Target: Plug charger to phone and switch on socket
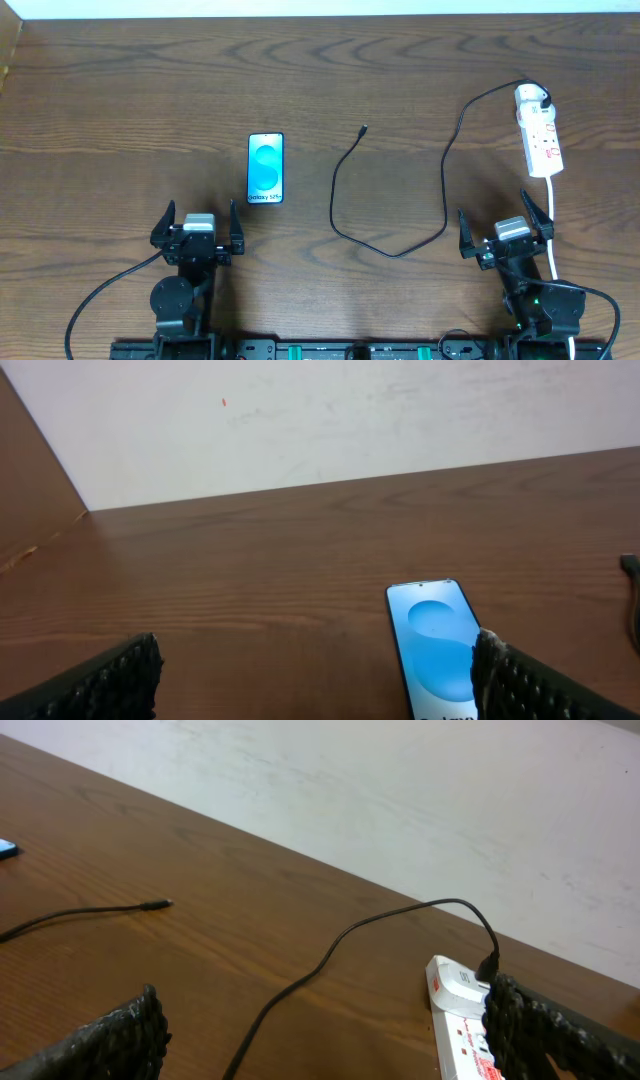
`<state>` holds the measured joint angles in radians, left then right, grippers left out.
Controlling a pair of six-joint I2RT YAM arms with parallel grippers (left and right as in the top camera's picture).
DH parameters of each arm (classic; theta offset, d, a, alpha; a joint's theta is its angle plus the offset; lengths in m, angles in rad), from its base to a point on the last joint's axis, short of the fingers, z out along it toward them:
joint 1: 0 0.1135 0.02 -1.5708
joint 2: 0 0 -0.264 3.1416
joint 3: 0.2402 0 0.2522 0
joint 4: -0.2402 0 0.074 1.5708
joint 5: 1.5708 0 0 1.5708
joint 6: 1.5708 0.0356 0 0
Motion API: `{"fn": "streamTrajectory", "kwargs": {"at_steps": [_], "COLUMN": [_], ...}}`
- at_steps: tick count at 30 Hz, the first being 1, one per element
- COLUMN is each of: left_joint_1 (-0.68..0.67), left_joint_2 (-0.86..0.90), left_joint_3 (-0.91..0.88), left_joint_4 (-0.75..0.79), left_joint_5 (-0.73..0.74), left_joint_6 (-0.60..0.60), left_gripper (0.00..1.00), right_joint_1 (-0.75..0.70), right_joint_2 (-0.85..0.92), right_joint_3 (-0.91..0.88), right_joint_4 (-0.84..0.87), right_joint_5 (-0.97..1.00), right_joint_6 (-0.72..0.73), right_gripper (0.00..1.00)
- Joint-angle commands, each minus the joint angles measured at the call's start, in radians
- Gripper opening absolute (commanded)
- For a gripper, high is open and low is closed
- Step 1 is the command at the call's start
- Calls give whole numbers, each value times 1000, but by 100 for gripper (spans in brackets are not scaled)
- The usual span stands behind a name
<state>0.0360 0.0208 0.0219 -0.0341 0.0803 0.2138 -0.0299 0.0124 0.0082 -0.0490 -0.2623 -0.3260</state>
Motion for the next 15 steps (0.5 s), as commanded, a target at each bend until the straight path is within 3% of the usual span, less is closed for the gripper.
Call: {"fn": "streamTrajectory", "kwargs": {"at_steps": [1,15], "left_joint_1": [-5,-4], "left_joint_2": [3,27], "left_joint_3": [-13,-12], "left_joint_4": [-36,-39], "left_joint_5": [23,-22], "left_joint_6": [-6,-6], "left_gripper": [98,98], "right_joint_1": [5,5], "right_joint_2": [-6,-6], "right_joint_3": [-3,-3], "right_joint_4": [-3,-3], "right_joint_5": [-6,-6], "right_joint_6": [0,0], "right_gripper": [99,99]}}
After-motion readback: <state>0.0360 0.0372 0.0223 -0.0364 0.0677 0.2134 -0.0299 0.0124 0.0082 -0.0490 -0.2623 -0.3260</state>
